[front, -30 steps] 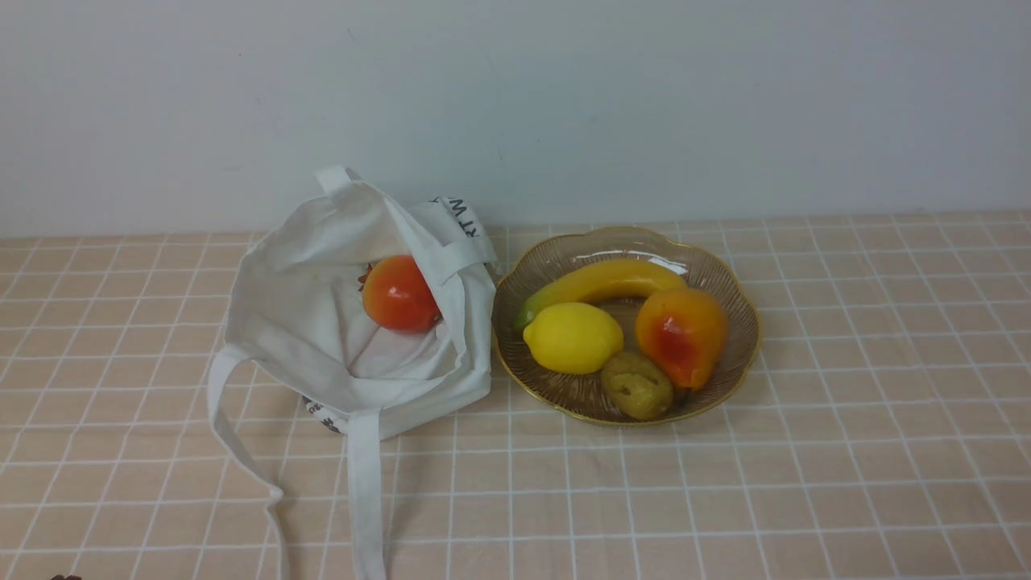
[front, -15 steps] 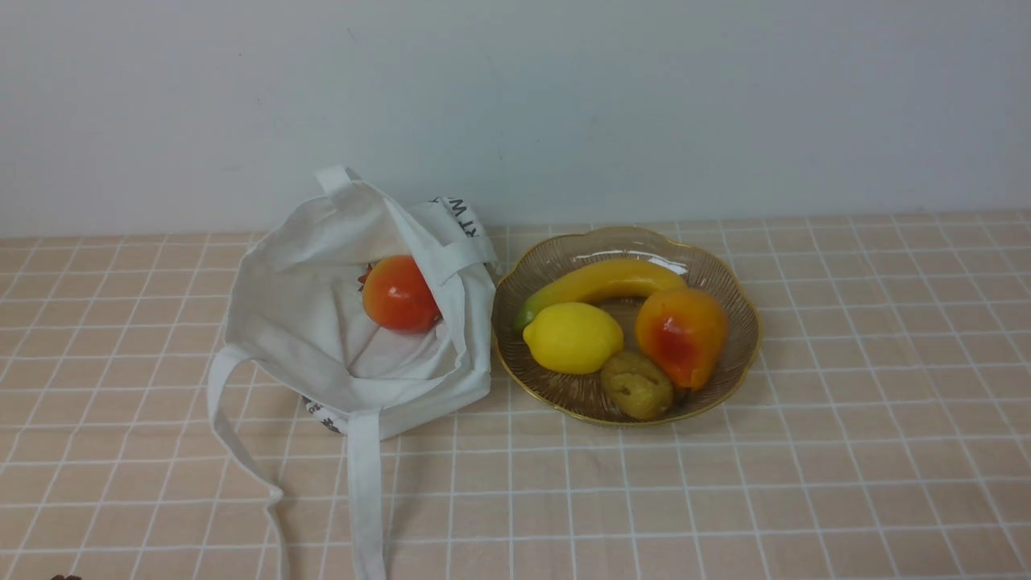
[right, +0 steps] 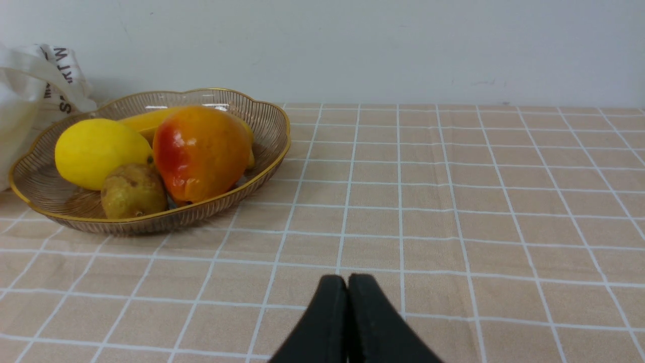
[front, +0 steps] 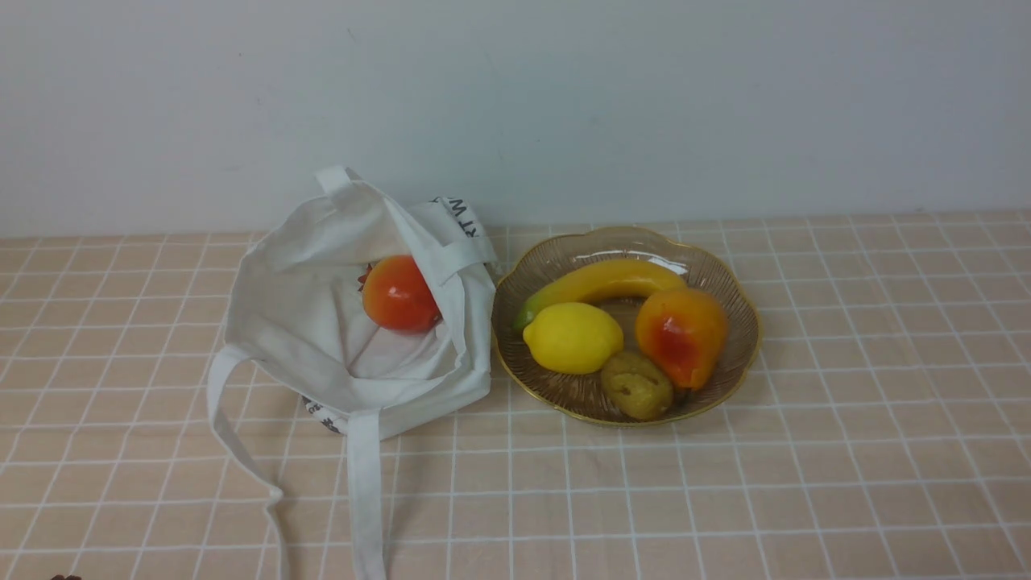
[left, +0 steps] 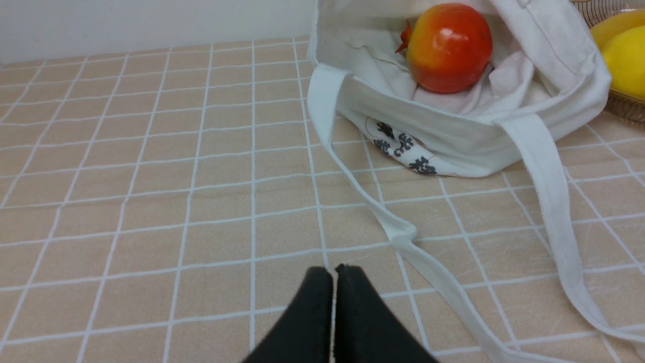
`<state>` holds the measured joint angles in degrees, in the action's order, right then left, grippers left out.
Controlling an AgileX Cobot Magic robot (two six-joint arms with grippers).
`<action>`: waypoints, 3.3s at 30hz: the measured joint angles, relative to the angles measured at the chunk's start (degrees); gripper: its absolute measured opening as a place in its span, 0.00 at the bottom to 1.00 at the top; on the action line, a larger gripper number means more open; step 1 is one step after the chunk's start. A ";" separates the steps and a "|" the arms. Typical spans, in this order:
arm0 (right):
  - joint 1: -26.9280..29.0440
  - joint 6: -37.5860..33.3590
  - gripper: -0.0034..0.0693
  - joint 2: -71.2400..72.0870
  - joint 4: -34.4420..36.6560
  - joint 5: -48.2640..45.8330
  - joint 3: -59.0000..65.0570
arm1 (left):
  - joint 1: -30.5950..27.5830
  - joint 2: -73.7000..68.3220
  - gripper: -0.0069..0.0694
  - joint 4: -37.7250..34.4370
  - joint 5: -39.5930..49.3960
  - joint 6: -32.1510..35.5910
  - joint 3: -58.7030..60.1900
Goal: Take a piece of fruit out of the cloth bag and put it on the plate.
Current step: Use the left arm to grab a pomegranate from the bag
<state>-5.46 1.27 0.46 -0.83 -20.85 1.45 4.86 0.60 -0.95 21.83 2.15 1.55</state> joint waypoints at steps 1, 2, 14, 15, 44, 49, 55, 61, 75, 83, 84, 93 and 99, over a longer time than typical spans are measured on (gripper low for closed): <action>0.00 0.00 0.03 0.00 0.00 0.00 0.00 | 0.00 0.00 0.08 0.00 0.00 0.00 0.00; 0.00 0.00 0.03 0.00 0.00 0.00 0.00 | 0.00 0.00 0.08 0.00 0.00 0.00 0.00; 0.00 0.00 0.03 0.00 0.00 0.00 0.00 | 0.00 0.00 0.08 -26.62 -0.24 -13.44 0.07; 0.00 0.00 0.03 0.00 0.00 0.00 0.00 | 0.00 0.00 0.08 -32.43 -0.46 -16.99 0.07; 0.00 0.00 0.03 0.00 0.00 0.00 0.00 | 0.00 -69.48 0.08 -27.24 31.15 17.15 -46.76; 0.00 0.00 0.03 0.00 0.00 0.00 0.00 | 0.00 -85.05 0.08 -27.13 31.00 16.98 -58.62; 0.00 0.00 0.03 0.00 0.00 0.00 0.00 | 0.00 -93.64 0.08 -27.85 29.25 13.94 -69.50; 0.00 0.00 0.03 0.00 0.00 0.00 0.00 | 0.18 -104.94 0.19 -27.55 28.94 6.19 -79.42; 0.00 0.00 0.03 0.00 0.00 0.00 0.00 | 0.48 -118.80 0.93 -27.55 26.74 3.64 -92.66; 0.00 0.00 0.03 0.00 0.00 0.00 0.00 | 0.48 -121.87 0.99 -37.75 17.99 2.03 -92.66; 0.00 0.00 0.03 0.00 0.00 0.00 0.00 | 0.48 -121.89 0.98 -37.90 17.77 2.06 -92.66; 0.00 0.00 0.03 0.00 0.00 0.00 0.00 | 0.48 -125.06 0.90 -42.47 16.36 2.13 -93.10; 0.00 0.00 0.03 0.00 0.00 0.00 0.00 | 0.48 -125.52 0.86 -44.54 16.51 2.07 -93.14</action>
<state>-5.46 1.27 0.46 -0.83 -20.85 1.45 5.34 -124.92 -45.49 38.34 4.22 -91.59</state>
